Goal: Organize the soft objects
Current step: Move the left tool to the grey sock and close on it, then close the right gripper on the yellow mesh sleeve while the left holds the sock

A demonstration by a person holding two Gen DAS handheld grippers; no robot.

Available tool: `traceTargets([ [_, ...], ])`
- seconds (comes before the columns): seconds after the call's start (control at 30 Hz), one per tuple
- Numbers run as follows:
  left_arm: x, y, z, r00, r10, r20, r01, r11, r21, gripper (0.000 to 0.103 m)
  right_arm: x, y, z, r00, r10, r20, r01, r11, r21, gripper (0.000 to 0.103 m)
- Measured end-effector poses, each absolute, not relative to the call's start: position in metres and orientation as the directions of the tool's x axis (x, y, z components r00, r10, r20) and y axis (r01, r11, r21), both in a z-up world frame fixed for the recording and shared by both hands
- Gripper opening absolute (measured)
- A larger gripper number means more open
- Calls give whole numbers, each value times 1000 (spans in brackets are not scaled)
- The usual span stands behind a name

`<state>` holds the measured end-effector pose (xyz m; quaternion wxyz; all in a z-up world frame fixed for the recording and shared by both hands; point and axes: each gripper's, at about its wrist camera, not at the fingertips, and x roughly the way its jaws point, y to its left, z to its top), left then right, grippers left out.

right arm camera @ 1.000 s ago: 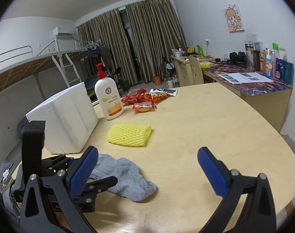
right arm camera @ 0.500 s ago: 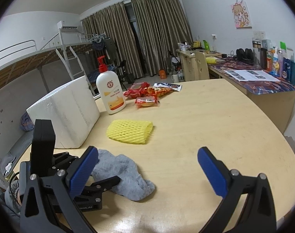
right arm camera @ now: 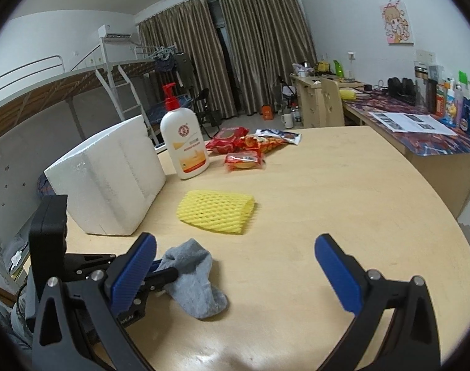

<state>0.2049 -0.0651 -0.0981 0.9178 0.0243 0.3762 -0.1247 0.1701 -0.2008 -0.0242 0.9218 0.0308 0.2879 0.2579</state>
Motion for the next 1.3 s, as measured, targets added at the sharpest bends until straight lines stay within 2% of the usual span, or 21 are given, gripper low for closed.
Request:
traceTargets([
  [0.43,184,-5,-95,731,-96,-675,101,994,-32,12,202,-147,-29,619,535,-574,-544,820,177,103],
  [0.73,172,37,-96,745,-18,-667,5,1000,-22,12,237,-109,-41,562,507,-653,-546,821,168,103],
  [0.97,169,52,-94,758,-23,-652,-10,999,-46,12,259,-86,-55,525,449,-723,-534,835,131,103],
  [1.3,169,57,-95,753,-40,-656,-4,998,-66,12,275,-78,-65,520,395,-758,-511,855,95,103],
])
